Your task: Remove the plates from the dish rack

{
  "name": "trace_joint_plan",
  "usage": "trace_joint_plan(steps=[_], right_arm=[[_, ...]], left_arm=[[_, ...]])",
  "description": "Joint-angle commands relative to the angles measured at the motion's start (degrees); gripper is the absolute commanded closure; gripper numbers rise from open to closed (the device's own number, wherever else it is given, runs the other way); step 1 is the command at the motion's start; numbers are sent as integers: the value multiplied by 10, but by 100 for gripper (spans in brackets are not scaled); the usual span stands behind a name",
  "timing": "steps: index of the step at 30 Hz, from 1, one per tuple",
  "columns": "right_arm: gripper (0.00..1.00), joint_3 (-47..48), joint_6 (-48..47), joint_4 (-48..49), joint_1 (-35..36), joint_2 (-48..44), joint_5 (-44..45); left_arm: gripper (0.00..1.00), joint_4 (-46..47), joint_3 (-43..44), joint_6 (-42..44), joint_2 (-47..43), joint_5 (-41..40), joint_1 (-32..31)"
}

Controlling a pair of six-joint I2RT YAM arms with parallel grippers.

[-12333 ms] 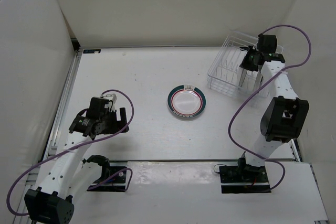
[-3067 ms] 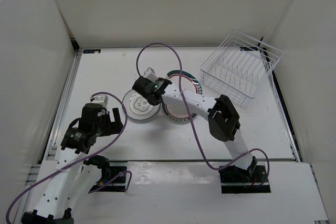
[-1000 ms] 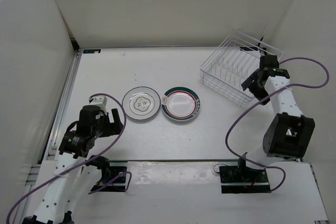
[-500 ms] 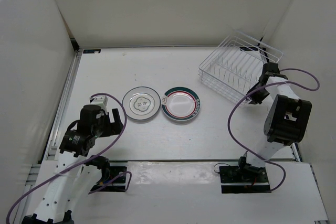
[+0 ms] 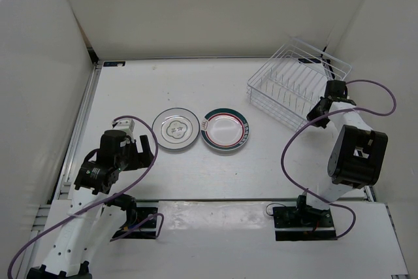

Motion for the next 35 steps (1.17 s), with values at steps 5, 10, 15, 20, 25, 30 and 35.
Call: trace_joint_plan(steps=[5, 10, 15, 20, 25, 30, 35], right_arm=[[77, 28, -23, -119, 2, 13, 52], [10, 88, 14, -190, 3, 11, 116], [10, 146, 4, -222, 6, -31, 118], [10, 177, -29, -216, 16, -102, 31], [10, 141, -60, -165, 36, -191, -70], [10, 98, -67, -121, 64, -279, -146], [10, 89, -90, -134, 115, -294, -156]], left_arm=[[0, 4, -3, 2, -3, 5, -3], [0, 5, -2, 3, 8, 5, -3], [0, 7, -1, 1, 15, 5, -2], [0, 11, -3, -1, 19, 5, -2], [0, 11, -1, -2, 31, 6, -2], [0, 9, -3, -1, 30, 1, -2], [0, 10, -3, -2, 30, -5, -3]])
